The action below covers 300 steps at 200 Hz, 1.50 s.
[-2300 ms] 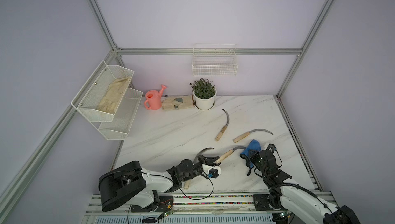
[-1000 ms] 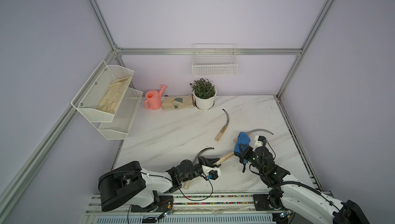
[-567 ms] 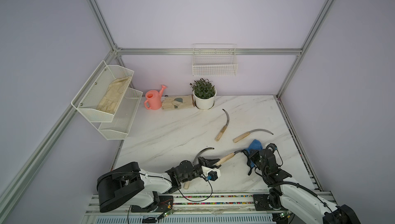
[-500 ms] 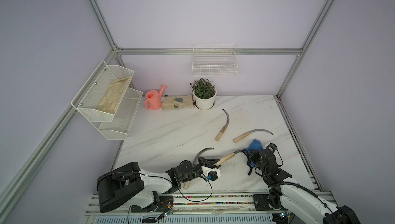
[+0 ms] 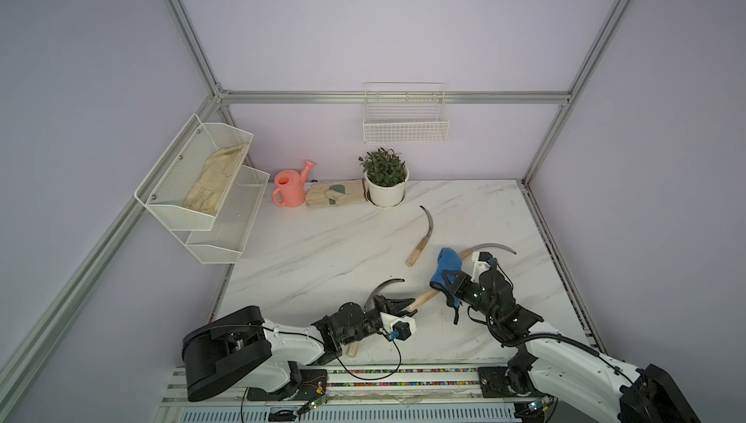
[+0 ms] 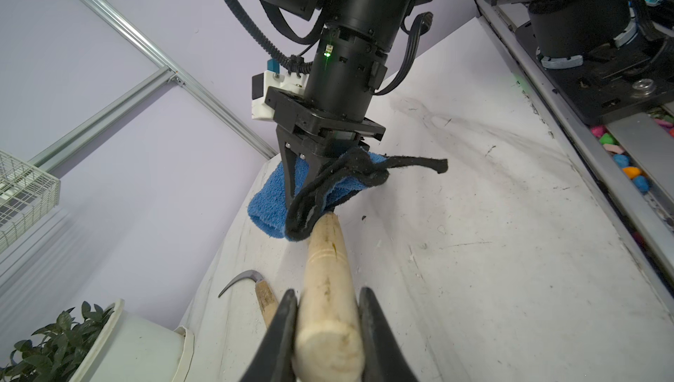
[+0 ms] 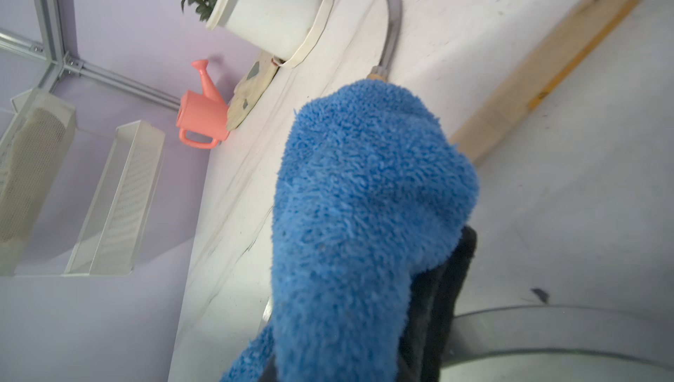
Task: Wipe small sickles with rags
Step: Wipe the small sickle.
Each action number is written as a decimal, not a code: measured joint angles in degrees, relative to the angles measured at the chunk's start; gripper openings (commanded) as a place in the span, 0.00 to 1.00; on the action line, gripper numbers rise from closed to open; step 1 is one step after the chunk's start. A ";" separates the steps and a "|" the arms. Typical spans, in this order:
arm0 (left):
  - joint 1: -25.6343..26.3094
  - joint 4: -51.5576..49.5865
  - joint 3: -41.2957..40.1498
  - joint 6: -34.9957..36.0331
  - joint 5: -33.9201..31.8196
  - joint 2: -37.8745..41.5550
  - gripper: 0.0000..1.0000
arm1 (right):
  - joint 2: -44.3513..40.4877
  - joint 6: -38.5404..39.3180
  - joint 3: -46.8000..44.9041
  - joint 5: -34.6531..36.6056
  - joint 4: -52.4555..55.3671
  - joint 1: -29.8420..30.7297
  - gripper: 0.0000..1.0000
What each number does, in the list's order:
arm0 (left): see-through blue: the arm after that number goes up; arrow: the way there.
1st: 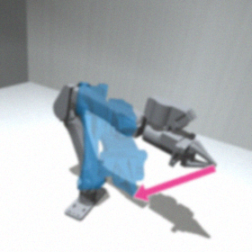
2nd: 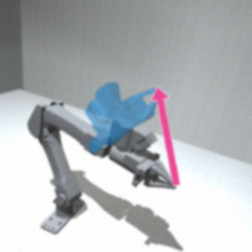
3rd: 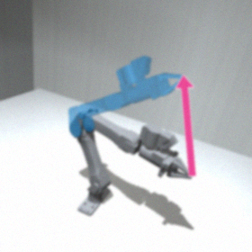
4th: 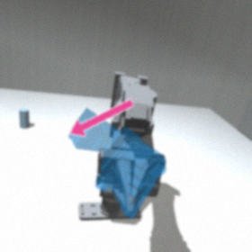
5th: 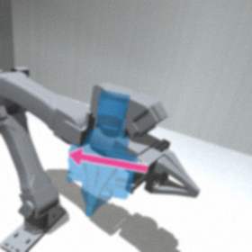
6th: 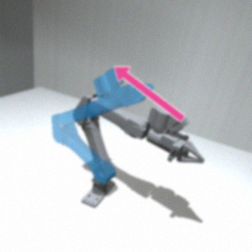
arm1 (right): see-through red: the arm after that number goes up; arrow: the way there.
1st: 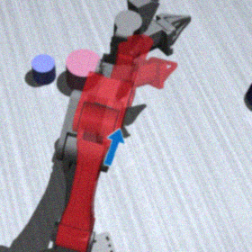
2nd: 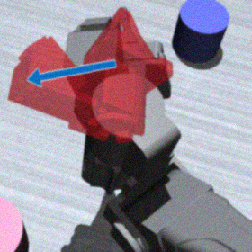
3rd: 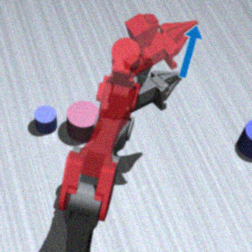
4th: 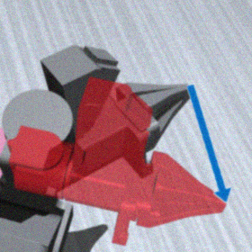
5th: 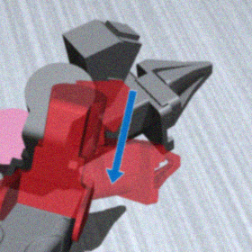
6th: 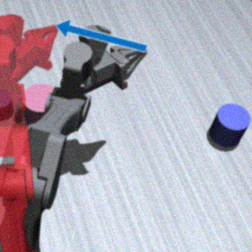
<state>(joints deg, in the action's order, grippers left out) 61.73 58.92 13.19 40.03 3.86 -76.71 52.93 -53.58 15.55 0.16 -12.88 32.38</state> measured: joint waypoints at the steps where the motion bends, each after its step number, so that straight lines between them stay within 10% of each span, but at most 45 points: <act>1: 0.00 0.00 0.00 0.00 -0.07 0.00 0.00 | 0.09 -0.02 0.11 0.13 0.00 0.17 0.00; 110: 0.63 -0.24 -0.46 -0.37 -0.42 0.00 0.00 | -11.87 -14.21 -9.60 18.60 10.25 -3.28 0.00; 300: 0.66 0.70 -1.25 -0.98 -1.16 0.61 0.00 | -8.17 -17.40 -8.44 17.11 10.56 -4.11 0.00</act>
<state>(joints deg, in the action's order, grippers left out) 62.39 59.61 11.94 39.05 2.70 -76.09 44.75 -70.98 7.11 17.28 -2.33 28.27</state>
